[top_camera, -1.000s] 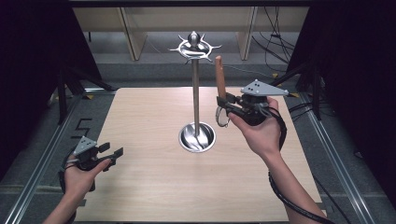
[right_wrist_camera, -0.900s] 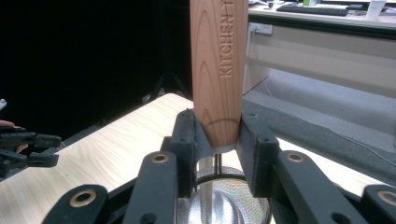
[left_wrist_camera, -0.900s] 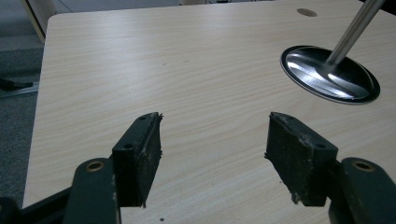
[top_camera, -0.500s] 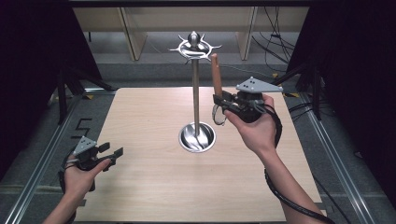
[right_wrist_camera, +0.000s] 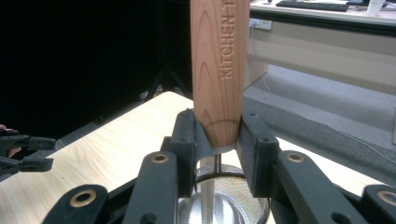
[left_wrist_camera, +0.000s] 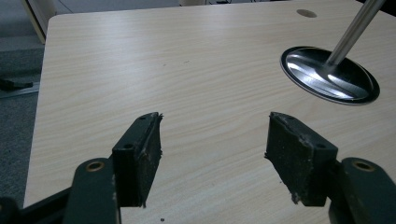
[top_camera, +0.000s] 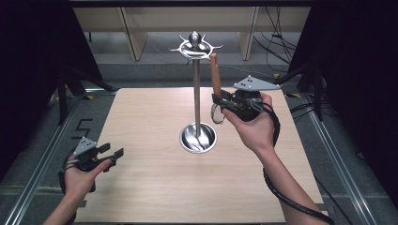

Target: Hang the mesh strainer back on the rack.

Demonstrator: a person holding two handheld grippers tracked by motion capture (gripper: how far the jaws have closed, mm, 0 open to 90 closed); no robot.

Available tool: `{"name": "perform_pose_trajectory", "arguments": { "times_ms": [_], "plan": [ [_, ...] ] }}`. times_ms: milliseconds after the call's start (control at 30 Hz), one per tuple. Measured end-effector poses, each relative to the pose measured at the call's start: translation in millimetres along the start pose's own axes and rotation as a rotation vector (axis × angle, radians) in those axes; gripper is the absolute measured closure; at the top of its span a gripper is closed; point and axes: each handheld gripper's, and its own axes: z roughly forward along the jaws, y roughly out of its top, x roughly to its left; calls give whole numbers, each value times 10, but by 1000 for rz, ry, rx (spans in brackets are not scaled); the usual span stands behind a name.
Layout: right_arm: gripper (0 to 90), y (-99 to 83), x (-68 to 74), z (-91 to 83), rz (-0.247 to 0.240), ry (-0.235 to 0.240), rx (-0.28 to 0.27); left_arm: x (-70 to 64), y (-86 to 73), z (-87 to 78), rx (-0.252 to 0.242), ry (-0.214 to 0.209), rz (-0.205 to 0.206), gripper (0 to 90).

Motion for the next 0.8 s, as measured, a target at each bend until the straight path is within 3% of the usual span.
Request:
{"name": "perform_pose_trajectory", "arguments": {
  "times_ms": [200, 267, 300, 400, 433, 633, 800],
  "plan": [
    [702, 18, 4, 23, -10, -15, 23, -2, -2, 9, 2, -6, 3, 346],
    [702, 29, 24, 31, 15, -10, 38, 0, -2, 10, 4, -7, 5, 346],
    [702, 33, 12, 44, -11, -17, 32, 2, -2, 10, 5, -8, 5, 346],
    [702, 40, 34, 68, 20, -11, 46, -1, -1, 4, 3, -3, 3, 346],
    [702, 37, 22, 85, -1, -13, 37, -2, 1, 2, 1, -2, 2, 346],
    [691, 14, 34, 163, -7, -10, 52, -4, 1, 2, 0, -6, 3, 346],
    [564, 0, 36, 148, -29, -19, 24, -4, -2, 6, 3, -5, 3, 346]
  ]
}}
